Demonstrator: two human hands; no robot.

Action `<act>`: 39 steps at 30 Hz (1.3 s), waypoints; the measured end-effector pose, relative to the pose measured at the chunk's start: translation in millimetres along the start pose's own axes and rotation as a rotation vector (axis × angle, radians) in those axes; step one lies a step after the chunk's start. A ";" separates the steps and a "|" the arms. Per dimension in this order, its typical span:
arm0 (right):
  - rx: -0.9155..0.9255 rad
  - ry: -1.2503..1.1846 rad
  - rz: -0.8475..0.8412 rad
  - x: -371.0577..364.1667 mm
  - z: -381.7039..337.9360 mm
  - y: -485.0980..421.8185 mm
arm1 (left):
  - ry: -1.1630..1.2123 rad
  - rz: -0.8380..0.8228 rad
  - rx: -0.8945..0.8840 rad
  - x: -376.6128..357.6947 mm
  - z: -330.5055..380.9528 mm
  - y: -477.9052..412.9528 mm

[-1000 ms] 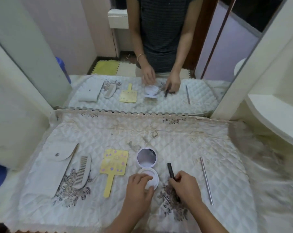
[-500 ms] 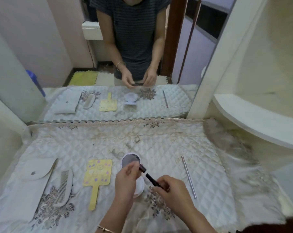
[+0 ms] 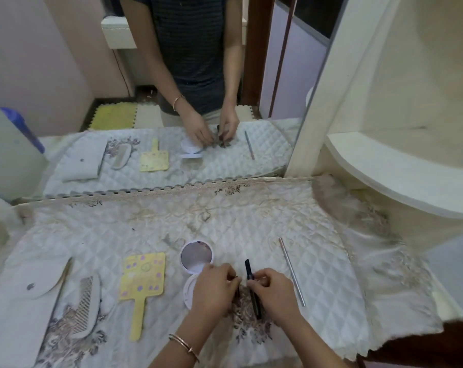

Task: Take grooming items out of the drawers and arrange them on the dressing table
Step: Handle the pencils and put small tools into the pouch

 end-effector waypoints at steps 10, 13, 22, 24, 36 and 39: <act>0.067 0.100 0.009 -18.6 -4.5 -2.3 | -0.343 0.062 -0.163 -9.2 -10.0 4.5; 0.055 0.058 0.051 -7.9 -2.4 -3.9 | -0.341 0.131 -0.157 -4.6 -12.4 5.9; -0.060 0.147 0.265 46.6 31.3 -34.7 | -0.088 0.062 -0.173 -1.8 -15.7 15.0; -0.063 0.165 0.249 44.3 29.4 -36.4 | -0.018 0.049 -0.103 3.1 -13.3 16.5; 0.171 0.046 -0.188 18.2 -9.8 16.8 | 1.044 0.210 0.239 14.9 11.9 7.6; 0.182 0.051 -0.210 21.4 -7.4 26.0 | 1.102 0.213 0.206 15.4 19.0 6.0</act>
Point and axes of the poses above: each hand's wrist, its own y-axis away from the middle knuckle, its own x-axis out of the back of the hand, z = x × y, the point moved 6 cm from there along -y, towards the middle knuckle, and after that the axes turned 15 degrees about -x, right-handed, at the moved point
